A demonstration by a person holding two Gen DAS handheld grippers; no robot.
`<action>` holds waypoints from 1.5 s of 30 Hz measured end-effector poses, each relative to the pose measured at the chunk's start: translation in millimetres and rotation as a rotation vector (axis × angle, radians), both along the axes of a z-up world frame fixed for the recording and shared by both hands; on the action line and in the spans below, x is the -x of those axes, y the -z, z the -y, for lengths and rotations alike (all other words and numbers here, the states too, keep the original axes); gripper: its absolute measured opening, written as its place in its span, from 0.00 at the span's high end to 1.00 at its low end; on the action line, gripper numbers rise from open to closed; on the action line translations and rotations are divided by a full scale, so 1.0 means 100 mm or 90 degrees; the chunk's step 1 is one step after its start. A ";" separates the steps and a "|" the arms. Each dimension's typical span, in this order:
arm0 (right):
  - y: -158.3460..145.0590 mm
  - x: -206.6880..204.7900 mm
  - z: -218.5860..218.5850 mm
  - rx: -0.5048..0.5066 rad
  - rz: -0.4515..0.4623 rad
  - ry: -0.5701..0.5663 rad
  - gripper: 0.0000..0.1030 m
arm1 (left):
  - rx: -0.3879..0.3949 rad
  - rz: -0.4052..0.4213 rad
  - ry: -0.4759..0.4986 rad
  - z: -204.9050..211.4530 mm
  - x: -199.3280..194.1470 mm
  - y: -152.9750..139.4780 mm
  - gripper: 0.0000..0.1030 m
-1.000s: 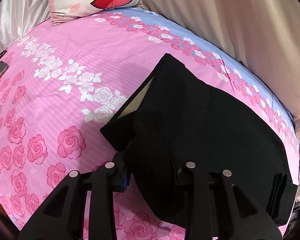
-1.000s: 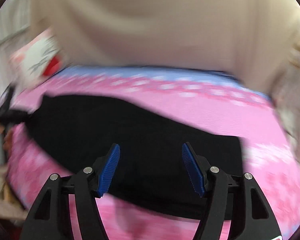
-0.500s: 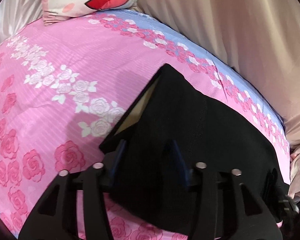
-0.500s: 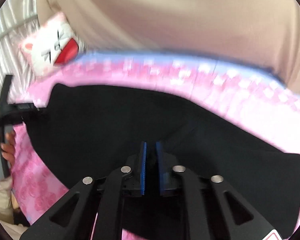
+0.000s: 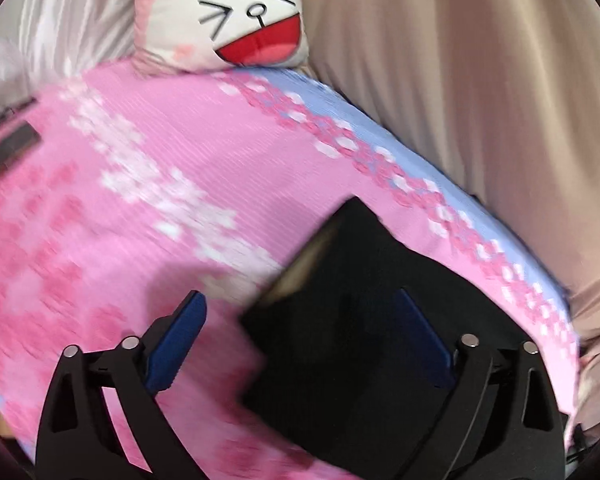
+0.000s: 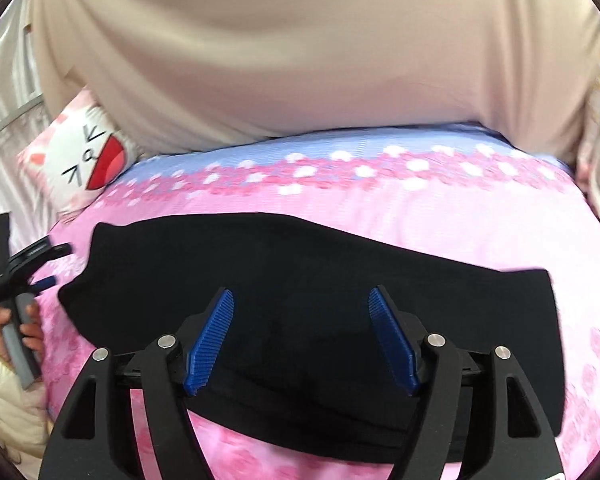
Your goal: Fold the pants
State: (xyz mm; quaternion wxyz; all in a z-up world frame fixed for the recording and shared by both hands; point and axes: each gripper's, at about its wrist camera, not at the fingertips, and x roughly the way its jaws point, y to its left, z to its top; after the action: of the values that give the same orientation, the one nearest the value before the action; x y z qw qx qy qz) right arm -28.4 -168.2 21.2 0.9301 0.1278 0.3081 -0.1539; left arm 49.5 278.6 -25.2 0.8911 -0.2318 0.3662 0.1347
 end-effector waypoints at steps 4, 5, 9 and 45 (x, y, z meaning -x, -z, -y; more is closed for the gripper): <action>0.12 0.05 0.18 -0.029 -0.015 0.020 0.33 | -0.048 -0.101 0.080 -0.02 -0.18 0.27 0.06; 0.14 0.04 0.19 -0.036 -0.016 0.021 0.33 | -0.049 -0.123 0.082 -0.03 -0.20 0.36 0.07; 0.15 -0.03 0.15 -0.047 -0.013 0.006 0.33 | -0.088 -0.107 0.113 0.10 -0.28 0.40 0.19; 0.24 0.82 1.11 -0.233 0.099 0.034 0.23 | -0.170 0.065 0.502 2.95 0.30 -0.84 0.05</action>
State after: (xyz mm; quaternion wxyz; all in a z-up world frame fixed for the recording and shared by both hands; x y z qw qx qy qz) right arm -110.0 -279.6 -2.9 0.9079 0.3144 0.2544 -0.1100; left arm 19.4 -16.6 59.2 0.9136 0.0370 0.3619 -0.1820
